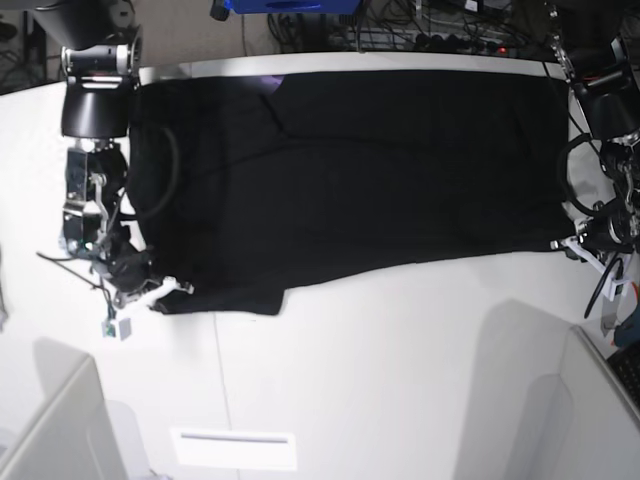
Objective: Fold the T-shirt properly
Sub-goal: 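Lift the grasped edge and fold it over onto the other edge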
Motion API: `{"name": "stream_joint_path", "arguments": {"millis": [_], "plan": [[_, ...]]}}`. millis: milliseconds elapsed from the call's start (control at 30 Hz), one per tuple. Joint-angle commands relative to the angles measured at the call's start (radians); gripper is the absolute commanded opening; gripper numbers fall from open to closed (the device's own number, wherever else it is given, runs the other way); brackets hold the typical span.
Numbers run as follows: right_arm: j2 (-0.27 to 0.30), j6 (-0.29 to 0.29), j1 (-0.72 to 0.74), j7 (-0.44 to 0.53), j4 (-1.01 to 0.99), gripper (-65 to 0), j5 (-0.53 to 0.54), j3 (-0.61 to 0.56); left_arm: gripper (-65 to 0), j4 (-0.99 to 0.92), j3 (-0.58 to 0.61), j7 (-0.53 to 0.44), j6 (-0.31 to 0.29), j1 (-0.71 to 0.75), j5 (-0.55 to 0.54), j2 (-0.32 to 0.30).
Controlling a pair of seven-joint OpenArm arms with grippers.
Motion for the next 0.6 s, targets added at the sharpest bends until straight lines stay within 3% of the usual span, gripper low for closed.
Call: {"name": "stream_joint_path", "arguments": {"millis": [0,233,400,567], "plan": [[0.015,0.002,0.012,0.005,0.043,-65.0,0.007,0.019,-65.0,0.029,-0.005,-0.010,-0.008,0.003,-0.013,-0.016],[0.008,0.002,-0.153,-0.090,0.293,-65.0,0.012,0.127,-65.0,0.151,-0.016,-0.007,-0.013,0.122,-0.019,-0.019],[-0.025,0.002,-0.278,-0.144,0.483,-65.0,0.013,0.191,-65.0,0.233,-0.122,0.047,-0.017,0.185,-0.021,-0.012],[-0.070,0.003,-0.387,-0.206,0.641,-65.0,0.013,0.229,-65.0,0.314,-0.176,0.111,-0.134,0.237,-0.019,-0.010]]}}
